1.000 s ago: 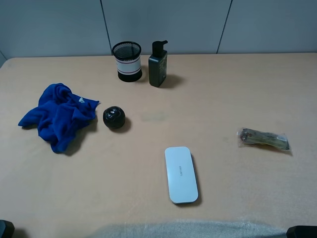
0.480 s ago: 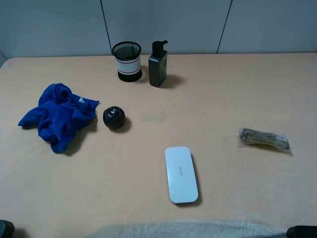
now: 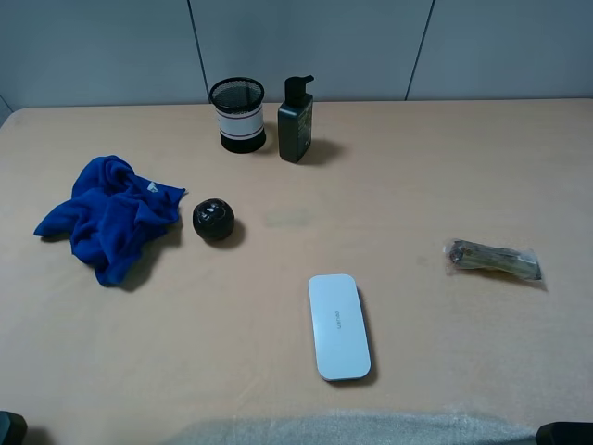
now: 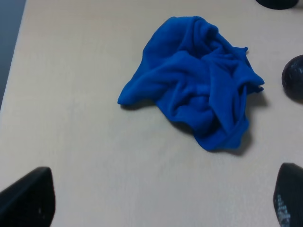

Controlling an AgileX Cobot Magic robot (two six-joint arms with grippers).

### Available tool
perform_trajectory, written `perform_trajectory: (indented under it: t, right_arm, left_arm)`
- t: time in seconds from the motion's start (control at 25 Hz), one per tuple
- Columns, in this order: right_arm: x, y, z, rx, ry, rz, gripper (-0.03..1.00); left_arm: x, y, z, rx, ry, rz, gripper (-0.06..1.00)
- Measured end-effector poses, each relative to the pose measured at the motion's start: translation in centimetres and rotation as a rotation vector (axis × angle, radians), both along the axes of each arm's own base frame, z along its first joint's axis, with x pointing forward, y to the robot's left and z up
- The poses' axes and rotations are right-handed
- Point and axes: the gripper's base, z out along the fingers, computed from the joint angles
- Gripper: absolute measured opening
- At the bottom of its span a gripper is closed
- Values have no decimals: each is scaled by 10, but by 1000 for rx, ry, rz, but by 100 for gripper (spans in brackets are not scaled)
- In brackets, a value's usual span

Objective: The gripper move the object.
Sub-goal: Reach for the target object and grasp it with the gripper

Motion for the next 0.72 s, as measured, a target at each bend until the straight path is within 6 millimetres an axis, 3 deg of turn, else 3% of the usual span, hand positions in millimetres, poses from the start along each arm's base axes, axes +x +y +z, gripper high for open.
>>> perform_trajectory:
  t: [0.32, 0.72]
  right_arm:
    - [24, 3, -4, -56, 35, 92, 69]
    - [66, 7, -25, -109, 141, 199, 69]
  left_arm:
    - [0, 0, 0, 0, 0, 0, 93]
    - [0, 0, 0, 0, 0, 0, 93]
